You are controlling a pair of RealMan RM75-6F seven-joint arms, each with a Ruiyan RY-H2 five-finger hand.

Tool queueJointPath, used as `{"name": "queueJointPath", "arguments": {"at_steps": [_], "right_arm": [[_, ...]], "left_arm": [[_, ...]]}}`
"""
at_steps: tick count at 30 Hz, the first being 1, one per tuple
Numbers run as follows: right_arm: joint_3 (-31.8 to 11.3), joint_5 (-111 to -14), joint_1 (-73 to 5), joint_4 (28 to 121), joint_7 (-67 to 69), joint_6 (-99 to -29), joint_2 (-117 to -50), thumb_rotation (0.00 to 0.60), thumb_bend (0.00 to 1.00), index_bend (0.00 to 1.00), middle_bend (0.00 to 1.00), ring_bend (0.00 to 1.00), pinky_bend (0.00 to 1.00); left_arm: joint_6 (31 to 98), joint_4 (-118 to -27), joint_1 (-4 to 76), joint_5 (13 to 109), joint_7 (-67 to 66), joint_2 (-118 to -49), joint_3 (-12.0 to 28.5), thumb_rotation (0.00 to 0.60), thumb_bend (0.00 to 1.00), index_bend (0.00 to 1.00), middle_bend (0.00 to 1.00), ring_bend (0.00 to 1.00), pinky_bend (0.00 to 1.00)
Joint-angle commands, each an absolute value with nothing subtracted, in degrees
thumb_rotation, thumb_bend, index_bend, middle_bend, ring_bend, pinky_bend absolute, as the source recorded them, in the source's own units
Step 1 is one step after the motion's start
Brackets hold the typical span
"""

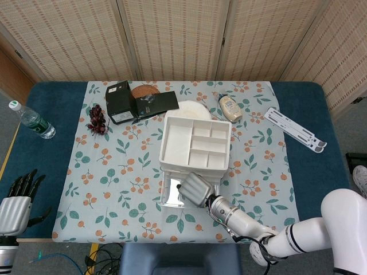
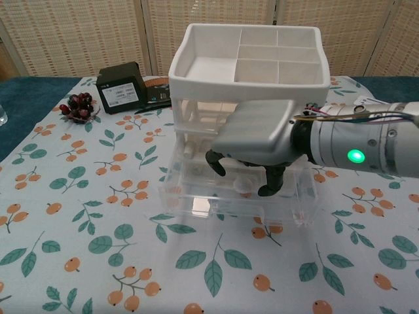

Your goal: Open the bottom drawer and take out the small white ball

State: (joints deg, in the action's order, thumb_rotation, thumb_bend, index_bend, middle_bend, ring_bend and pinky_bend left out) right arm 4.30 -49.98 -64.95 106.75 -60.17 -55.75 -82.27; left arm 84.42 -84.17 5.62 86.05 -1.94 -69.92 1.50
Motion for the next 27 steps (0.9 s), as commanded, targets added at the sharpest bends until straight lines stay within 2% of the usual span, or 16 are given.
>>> {"name": "queueJointPath", "arguments": {"at_steps": [1,6,27], "right_arm": [[4.3,-49.9,-65.0,106.4,-60.3,-55.7,-82.6,0.600,0.24,0.37,1.00,1.00,1.00],[4.5,-49.9,-64.9,106.0,-60.6,-56.1,-83.1,0.600,0.27,0.39,1.00,1.00,1.00],[4.8,-49.3,-64.8,104.8,-61.7,-56.6,-84.3,0.600,0.29,0.43,1.00,1.00,1.00]], "left_arm": [[84.4,-84.1,5.6,86.0,-1.9,-69.9,1.5,0.600,0.25,0.11,0.00,0.05,0.07],[84.4,-84.0,5.6,86.0,-1.6,-69.9,1.5,0.600,0.25,0.11,0.00,0.05,0.07],[84.3,-83.9,5.4,86.0,-1.4,-69.9,1.4,0.600,0.25,0.11,0.00,0.05,0.07]]}}
